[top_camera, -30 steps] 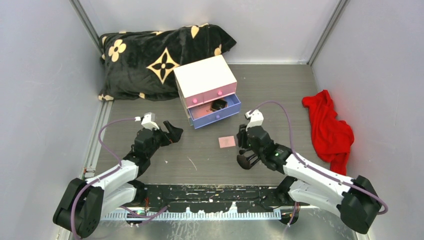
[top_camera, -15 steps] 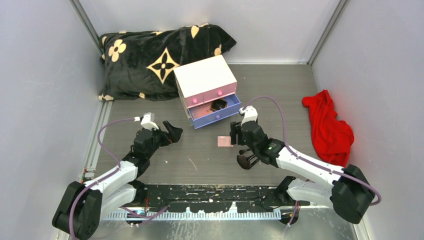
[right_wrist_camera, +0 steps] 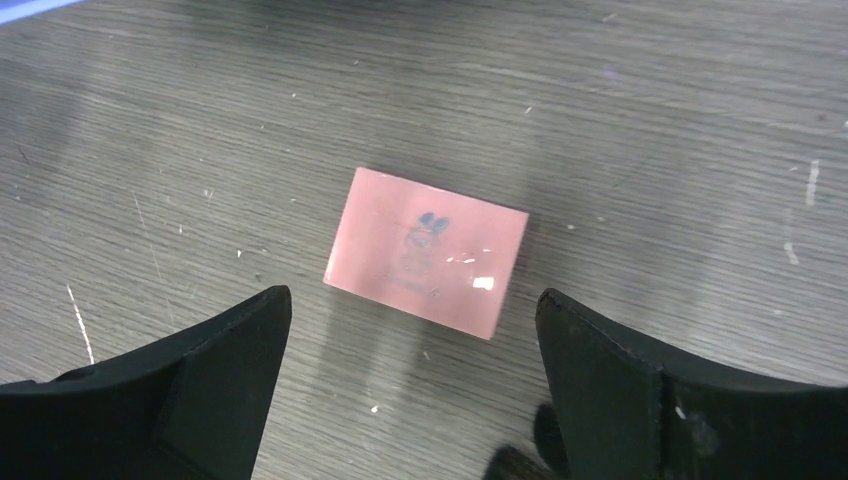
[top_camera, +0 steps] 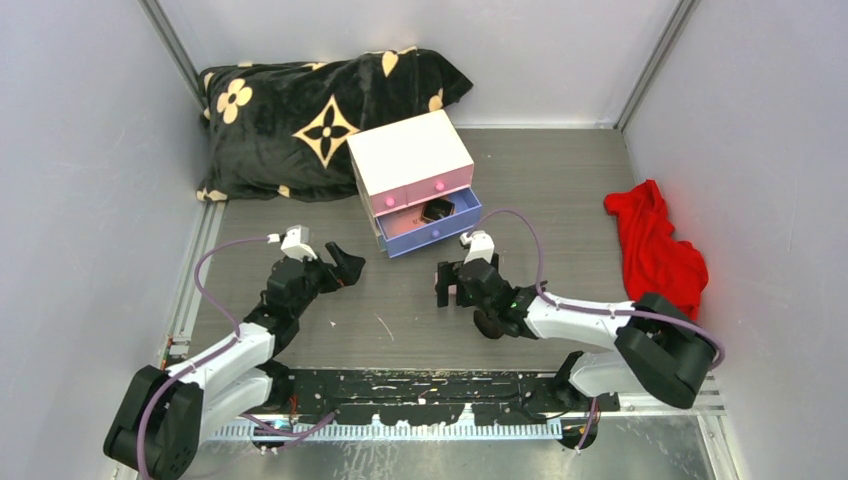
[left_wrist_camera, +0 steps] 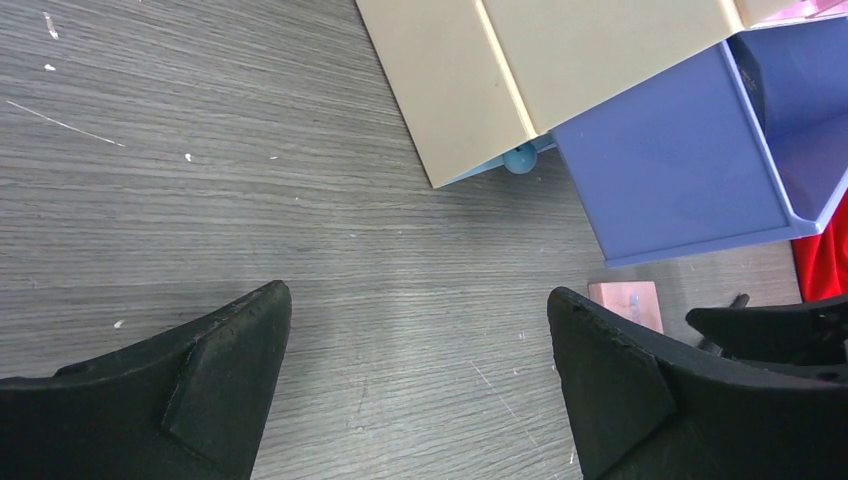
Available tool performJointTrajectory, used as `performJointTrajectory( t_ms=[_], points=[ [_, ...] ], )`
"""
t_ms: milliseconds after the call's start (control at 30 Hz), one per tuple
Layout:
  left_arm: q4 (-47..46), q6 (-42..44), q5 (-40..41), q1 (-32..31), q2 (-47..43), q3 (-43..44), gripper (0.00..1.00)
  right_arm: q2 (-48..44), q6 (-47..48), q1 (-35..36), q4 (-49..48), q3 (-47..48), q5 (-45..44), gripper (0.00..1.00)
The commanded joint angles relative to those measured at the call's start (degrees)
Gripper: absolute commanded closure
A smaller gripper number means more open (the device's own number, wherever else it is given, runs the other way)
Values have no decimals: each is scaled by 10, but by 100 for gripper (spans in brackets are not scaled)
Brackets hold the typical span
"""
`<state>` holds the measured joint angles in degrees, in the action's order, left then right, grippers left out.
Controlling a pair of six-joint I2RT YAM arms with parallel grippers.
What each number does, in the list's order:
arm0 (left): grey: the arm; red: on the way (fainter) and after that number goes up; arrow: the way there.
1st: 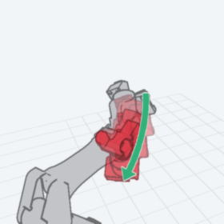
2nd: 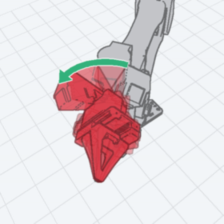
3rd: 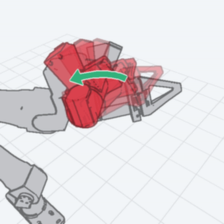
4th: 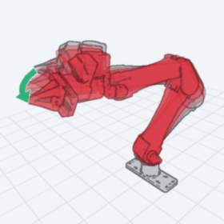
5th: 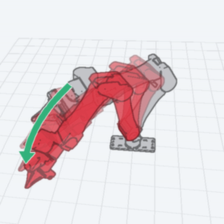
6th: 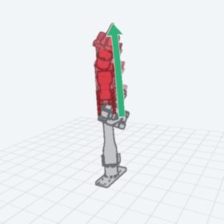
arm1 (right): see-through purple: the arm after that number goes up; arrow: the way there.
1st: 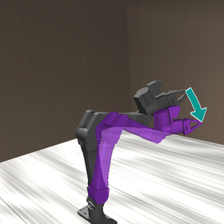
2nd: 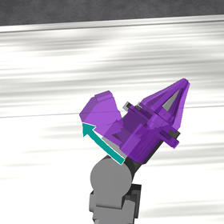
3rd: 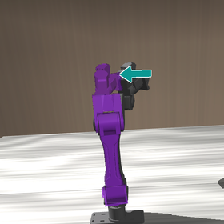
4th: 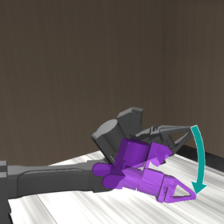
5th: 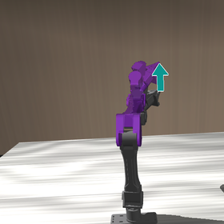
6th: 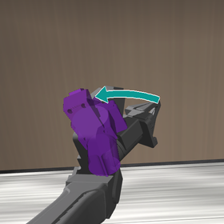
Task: Organize the makeup
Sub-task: Pick up the makeup from the center of the board.
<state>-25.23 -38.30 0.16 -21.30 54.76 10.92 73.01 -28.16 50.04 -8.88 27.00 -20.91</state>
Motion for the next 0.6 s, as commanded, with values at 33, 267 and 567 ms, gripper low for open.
performJointTrajectory(
  t_ms=[33,267,567],
  points=[
    [1,11,0,2,-26,6,0,44,-56,25,-58,32,-32,0],
    [24,13,2,3,-58,4,0,140,-133,65,-24,78,-138,0],
    [60,17,4,2,-102,2,0,159,-226,86,33,81,-248,0]
  ],
)
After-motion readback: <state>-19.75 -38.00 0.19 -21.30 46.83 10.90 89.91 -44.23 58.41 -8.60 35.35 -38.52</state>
